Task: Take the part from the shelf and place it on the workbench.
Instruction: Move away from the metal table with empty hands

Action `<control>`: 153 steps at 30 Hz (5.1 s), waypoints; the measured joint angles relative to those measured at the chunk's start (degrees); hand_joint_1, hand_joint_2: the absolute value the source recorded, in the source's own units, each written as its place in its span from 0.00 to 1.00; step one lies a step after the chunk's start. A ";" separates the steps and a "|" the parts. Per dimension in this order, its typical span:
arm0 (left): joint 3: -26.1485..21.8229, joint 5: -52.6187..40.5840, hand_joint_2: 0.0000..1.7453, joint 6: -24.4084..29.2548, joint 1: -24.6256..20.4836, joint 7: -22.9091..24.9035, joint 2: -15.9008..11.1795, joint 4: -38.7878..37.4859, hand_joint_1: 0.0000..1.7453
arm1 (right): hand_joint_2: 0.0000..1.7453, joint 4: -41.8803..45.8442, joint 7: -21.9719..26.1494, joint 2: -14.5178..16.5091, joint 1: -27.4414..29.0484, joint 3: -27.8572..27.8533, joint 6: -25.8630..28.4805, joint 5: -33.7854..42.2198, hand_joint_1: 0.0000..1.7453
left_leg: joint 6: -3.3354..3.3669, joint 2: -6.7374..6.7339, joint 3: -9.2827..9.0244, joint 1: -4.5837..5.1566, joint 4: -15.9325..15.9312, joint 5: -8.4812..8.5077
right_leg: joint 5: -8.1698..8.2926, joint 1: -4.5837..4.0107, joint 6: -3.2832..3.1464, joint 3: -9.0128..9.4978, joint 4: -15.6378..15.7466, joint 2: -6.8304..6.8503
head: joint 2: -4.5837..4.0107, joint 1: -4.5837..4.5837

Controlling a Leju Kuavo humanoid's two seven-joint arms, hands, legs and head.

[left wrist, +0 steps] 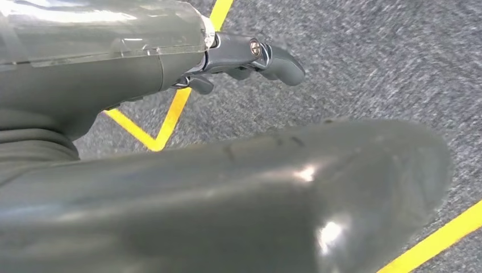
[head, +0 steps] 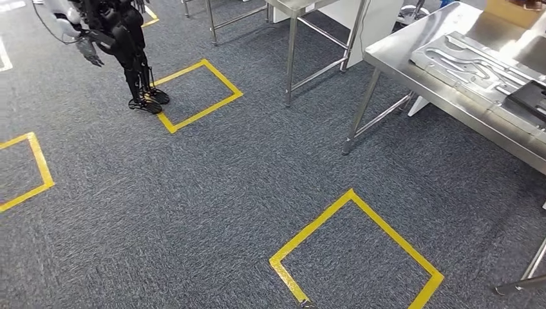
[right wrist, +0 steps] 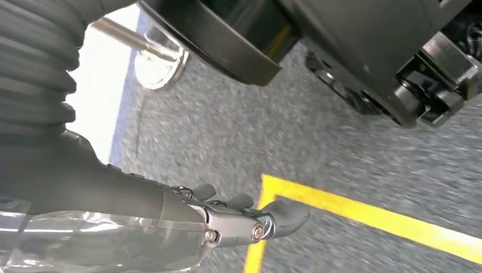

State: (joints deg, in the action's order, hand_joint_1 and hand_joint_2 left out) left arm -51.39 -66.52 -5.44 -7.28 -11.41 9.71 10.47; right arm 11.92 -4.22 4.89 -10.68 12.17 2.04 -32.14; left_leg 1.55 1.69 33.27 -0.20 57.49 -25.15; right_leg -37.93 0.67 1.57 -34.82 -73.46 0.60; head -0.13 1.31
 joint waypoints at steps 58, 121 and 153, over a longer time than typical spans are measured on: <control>10.29 -8.78 0.00 -3.20 -0.28 2.73 -0.52 0.02 0.00 | 1.00 -0.14 -1.75 0.01 1.41 -2.28 -0.61 -2.22 0.00 | 0.10 -2.90 0.66 0.43 -0.21 1.07 | 0.83 -0.86 -1.56 6.61 9.35 1.64 | 0.00 0.00; 18.05 -11.52 0.00 -6.44 -0.71 2.46 -1.34 0.20 0.00 | 1.00 -0.53 -1.90 0.09 1.21 -4.84 -2.83 -5.19 0.00 | 0.30 -1.23 0.78 0.54 0.26 1.27 | -1.57 -1.19 -1.45 3.97 2.24 -0.25 | 0.00 0.01; 18.01 -9.62 0.00 -5.42 -0.41 2.58 -1.50 0.50 0.00 | 1.00 -0.79 -1.50 0.13 1.26 -5.62 -3.42 -5.85 0.00 | 0.39 -0.23 0.59 0.52 0.15 1.40 | -0.82 -1.57 -1.36 2.80 0.08 -0.58 | 0.00 0.02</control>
State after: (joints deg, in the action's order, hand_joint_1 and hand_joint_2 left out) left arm -33.38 -76.14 -10.86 -7.69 -8.84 8.21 10.97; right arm 11.13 -5.72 5.02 -9.43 6.55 -1.38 -37.99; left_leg 1.94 1.46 33.86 0.32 57.64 -23.74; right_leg -38.76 -0.90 0.22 -32.01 -73.38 0.02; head -0.13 1.33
